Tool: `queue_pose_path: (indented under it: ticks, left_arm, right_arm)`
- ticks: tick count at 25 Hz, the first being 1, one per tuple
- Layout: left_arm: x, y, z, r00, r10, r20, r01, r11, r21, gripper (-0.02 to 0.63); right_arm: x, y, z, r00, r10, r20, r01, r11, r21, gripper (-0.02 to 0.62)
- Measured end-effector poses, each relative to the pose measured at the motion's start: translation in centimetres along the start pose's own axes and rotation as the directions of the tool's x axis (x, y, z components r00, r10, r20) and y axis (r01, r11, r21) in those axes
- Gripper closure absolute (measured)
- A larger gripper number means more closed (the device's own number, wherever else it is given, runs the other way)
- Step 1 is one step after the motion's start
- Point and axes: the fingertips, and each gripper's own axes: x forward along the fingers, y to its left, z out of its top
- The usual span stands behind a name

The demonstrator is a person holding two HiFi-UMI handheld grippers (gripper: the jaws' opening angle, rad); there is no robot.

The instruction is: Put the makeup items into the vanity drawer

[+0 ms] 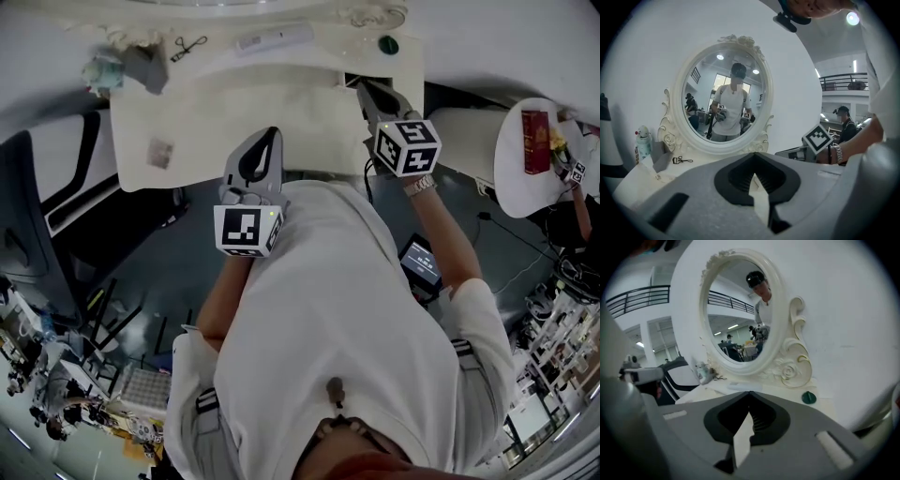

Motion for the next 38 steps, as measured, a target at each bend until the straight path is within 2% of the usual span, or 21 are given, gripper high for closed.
queue_pose_path:
  ticks: [2, 5, 8, 13, 15, 17, 20, 21, 23, 28, 38]
  left_arm:
    - [-0.3, 0.5, 0.4, 1.000, -0.014, 0.008, 0.013, 1.000, 0.004, 0.600]
    - [-0.5, 1.2, 1.0, 0.999, -0.033, 0.021, 0.032, 0.999, 0.008, 0.600]
    - [-0.8, 1.5, 1.9, 0.997, -0.060, 0.038, 0.059, 0.998, 0.020, 0.600]
    - [-1.8, 1.1, 5.0, 0.988, -0.123, 0.097, 0.117, 0.991, 0.062, 0.600]
    - [-2.3, 0.8, 6.3, 0.980, -0.147, 0.134, 0.137, 0.987, 0.083, 0.600]
    - [-2.7, 0.4, 6.5, 0.974, -0.173, 0.145, 0.161, 0.983, 0.091, 0.600]
    - [-3.3, -0.2, 4.0, 0.974, -0.219, 0.058, 0.212, 0.972, 0.104, 0.600]
    - [-3.5, -0.3, 3.8, 0.971, -0.234, 0.052, 0.226, 0.967, 0.121, 0.600]
    - [-3.7, 0.2, 4.3, 0.965, -0.254, 0.070, 0.242, 0.959, 0.150, 0.600]
    - [-4.4, 2.6, 4.0, 0.967, -0.249, 0.048, 0.239, 0.959, 0.149, 0.600]
    - [-5.7, 3.4, 3.2, 0.948, -0.317, 0.014, 0.309, 0.933, 0.183, 0.600]
  right_arm:
    - [-2.2, 3.6, 1.6, 0.997, 0.048, 0.067, -0.046, 0.998, -0.030, 0.589]
    - [-5.4, 7.6, 3.6, 0.987, 0.066, 0.147, -0.055, 0.995, -0.079, 0.589]
    - [-7.6, 10.3, 5.1, 0.976, 0.044, 0.213, -0.030, 0.997, -0.072, 0.589]
    - [-9.8, 13.7, 6.3, 0.950, -0.050, 0.309, 0.048, 0.999, 0.013, 0.589]
    - [-10.2, 15.1, 6.5, 0.935, -0.074, 0.346, 0.084, 0.996, -0.012, 0.589]
    - [-9.8, 16.0, 6.0, 0.935, -0.080, 0.345, 0.098, 0.994, -0.036, 0.589]
    - [-8.9, 16.1, 4.8, 0.949, -0.097, 0.301, 0.096, 0.995, 0.017, 0.589]
    - [-8.6, 16.3, 4.7, 0.949, -0.103, 0.298, 0.097, 0.995, 0.033, 0.589]
    - [-8.1, 16.9, 4.7, 0.946, -0.106, 0.305, 0.099, 0.994, 0.036, 0.589]
    - [-6.9, 19.9, 5.1, 0.940, -0.086, 0.330, 0.101, 0.994, -0.029, 0.589]
    - [-6.2, 21.1, 3.7, 0.930, -0.161, 0.331, 0.161, 0.987, 0.025, 0.589]
